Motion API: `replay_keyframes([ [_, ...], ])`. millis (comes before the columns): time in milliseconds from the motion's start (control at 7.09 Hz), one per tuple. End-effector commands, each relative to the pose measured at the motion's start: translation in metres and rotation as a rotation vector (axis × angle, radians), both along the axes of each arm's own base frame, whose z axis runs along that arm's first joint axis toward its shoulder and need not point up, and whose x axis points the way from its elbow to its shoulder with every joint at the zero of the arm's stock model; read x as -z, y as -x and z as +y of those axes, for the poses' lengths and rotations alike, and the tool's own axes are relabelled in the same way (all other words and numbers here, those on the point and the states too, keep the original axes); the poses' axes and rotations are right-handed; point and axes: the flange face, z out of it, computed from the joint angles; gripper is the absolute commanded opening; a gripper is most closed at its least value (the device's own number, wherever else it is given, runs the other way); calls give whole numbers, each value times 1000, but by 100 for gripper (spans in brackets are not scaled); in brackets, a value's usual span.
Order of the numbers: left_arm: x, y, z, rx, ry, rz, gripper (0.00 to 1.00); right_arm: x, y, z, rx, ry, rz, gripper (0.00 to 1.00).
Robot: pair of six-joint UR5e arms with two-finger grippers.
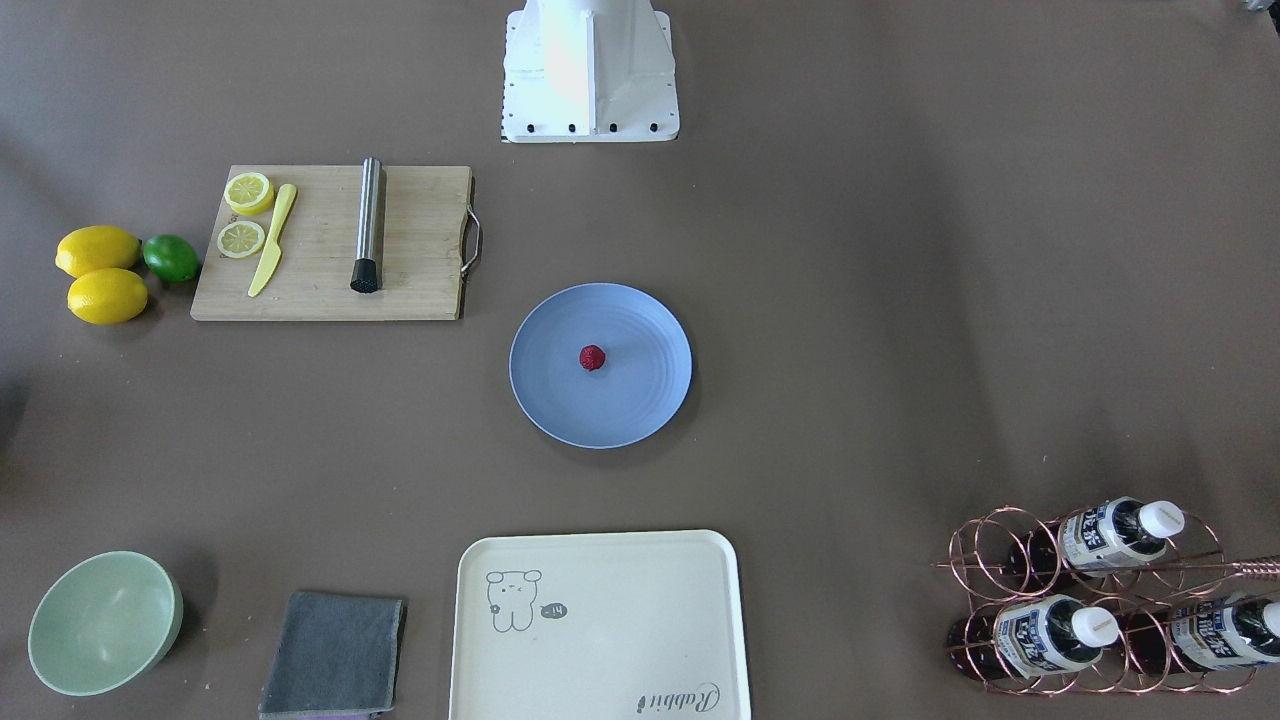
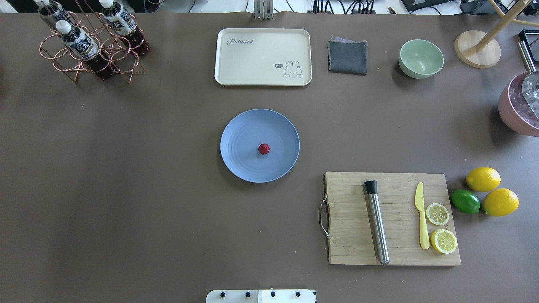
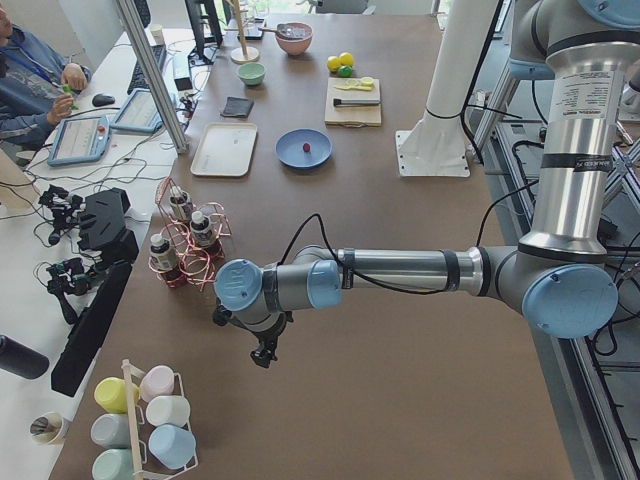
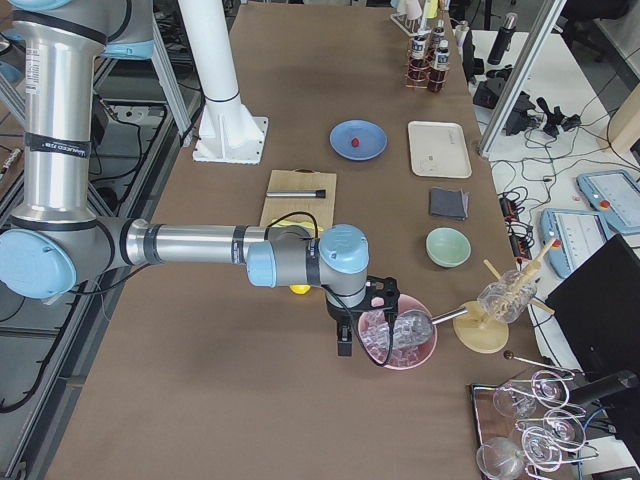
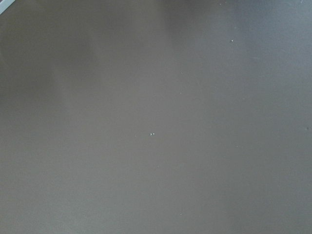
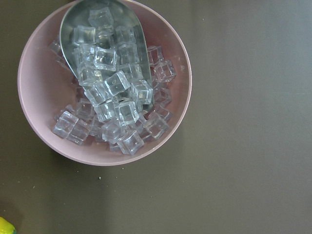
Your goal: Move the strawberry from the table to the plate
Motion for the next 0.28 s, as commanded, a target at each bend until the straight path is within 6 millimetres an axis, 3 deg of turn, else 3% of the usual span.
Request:
replay_keyframes([
  [0, 1, 0, -1, -1, -13, 0, 98, 0, 0, 0, 1, -1, 0, 100],
  [141, 0, 0, -1, -1, -11, 0, 98, 0, 0, 0, 1, -1, 0, 100],
])
